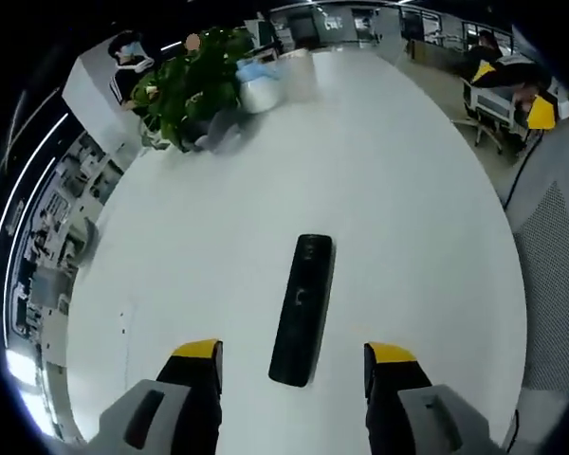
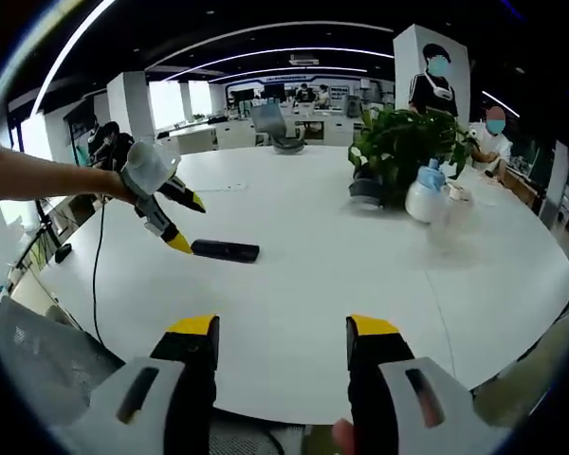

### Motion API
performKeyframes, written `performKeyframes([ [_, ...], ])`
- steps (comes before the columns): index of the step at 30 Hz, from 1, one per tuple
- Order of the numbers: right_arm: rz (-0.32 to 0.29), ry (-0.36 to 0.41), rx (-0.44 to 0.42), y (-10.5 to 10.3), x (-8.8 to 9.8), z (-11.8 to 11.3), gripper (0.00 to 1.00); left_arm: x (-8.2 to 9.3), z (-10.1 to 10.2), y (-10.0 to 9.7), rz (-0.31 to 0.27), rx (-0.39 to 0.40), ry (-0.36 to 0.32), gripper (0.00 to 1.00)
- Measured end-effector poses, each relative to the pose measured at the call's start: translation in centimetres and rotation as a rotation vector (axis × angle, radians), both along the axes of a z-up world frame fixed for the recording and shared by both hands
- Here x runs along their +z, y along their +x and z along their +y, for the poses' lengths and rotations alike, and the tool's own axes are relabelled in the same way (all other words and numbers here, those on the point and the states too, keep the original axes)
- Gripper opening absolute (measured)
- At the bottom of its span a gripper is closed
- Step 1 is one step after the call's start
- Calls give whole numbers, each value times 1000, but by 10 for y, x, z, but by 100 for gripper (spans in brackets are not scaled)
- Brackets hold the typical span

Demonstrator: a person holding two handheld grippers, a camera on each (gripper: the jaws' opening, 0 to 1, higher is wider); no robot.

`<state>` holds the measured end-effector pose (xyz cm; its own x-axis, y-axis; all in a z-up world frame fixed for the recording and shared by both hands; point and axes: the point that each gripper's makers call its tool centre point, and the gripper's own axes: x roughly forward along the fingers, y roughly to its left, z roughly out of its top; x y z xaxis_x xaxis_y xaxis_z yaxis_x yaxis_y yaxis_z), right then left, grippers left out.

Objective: Press the specified remote control buttons in sequence, fully releasing each button before pressing the next.

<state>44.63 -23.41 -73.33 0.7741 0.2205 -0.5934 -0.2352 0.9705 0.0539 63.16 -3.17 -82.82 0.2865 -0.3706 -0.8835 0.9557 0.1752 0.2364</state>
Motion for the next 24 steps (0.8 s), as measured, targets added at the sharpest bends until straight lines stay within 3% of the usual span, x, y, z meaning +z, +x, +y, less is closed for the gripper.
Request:
performKeyframes([
  [6,10,2,-17,0,-2,-3,55,-13,-1,0,26,-60,42,62],
  [12,15,-3,-26,0,-2,-5,55,-22,1,3,77,-54,59,62],
  [15,16,-11,-29,0,-3,-6,55,-29,5,5,53,-88,99,60],
  [24,12,-21,-30,1,-2,-6,55,-39,10,5,89,-90,144,53],
])
